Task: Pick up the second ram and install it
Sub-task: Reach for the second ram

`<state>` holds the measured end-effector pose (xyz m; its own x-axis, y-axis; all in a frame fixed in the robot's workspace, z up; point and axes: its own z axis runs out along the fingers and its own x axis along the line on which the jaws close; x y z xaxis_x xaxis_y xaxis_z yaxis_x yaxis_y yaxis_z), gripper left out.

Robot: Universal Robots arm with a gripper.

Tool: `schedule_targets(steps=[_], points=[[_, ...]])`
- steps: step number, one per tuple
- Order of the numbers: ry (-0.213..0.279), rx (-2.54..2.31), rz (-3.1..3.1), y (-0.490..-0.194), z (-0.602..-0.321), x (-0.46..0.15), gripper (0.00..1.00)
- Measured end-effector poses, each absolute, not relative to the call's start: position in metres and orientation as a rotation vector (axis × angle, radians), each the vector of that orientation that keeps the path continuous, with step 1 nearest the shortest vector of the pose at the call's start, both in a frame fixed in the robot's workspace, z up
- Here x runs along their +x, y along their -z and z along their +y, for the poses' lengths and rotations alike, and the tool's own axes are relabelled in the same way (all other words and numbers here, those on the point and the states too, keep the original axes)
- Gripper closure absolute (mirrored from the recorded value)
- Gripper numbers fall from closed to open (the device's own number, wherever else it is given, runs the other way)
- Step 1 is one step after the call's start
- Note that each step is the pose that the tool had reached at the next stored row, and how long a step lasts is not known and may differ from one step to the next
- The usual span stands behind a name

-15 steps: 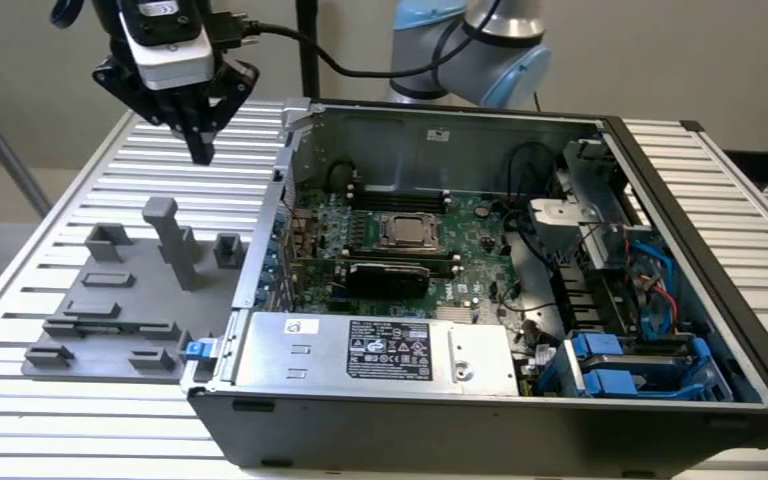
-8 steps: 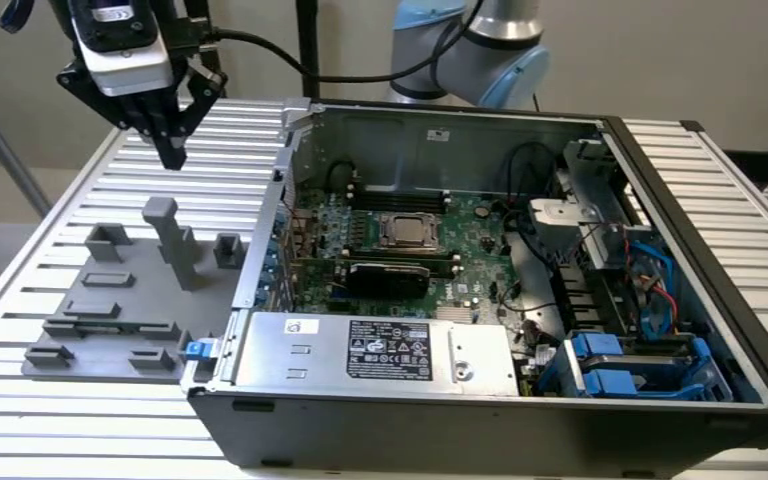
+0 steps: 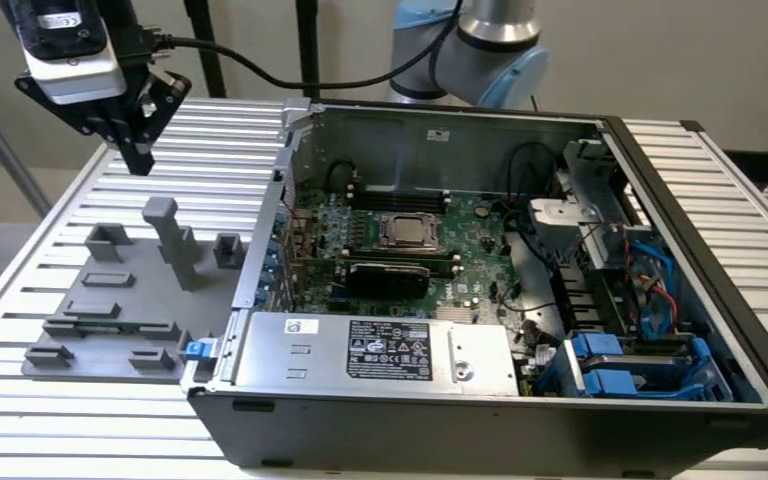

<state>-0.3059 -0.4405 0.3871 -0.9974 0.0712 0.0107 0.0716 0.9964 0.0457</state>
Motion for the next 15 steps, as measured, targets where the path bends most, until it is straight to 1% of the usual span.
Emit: schedule_targets(steps=[15], points=[[0.068,-0.112,-3.116,-0.382,-0.468,-0.337,0.89]])
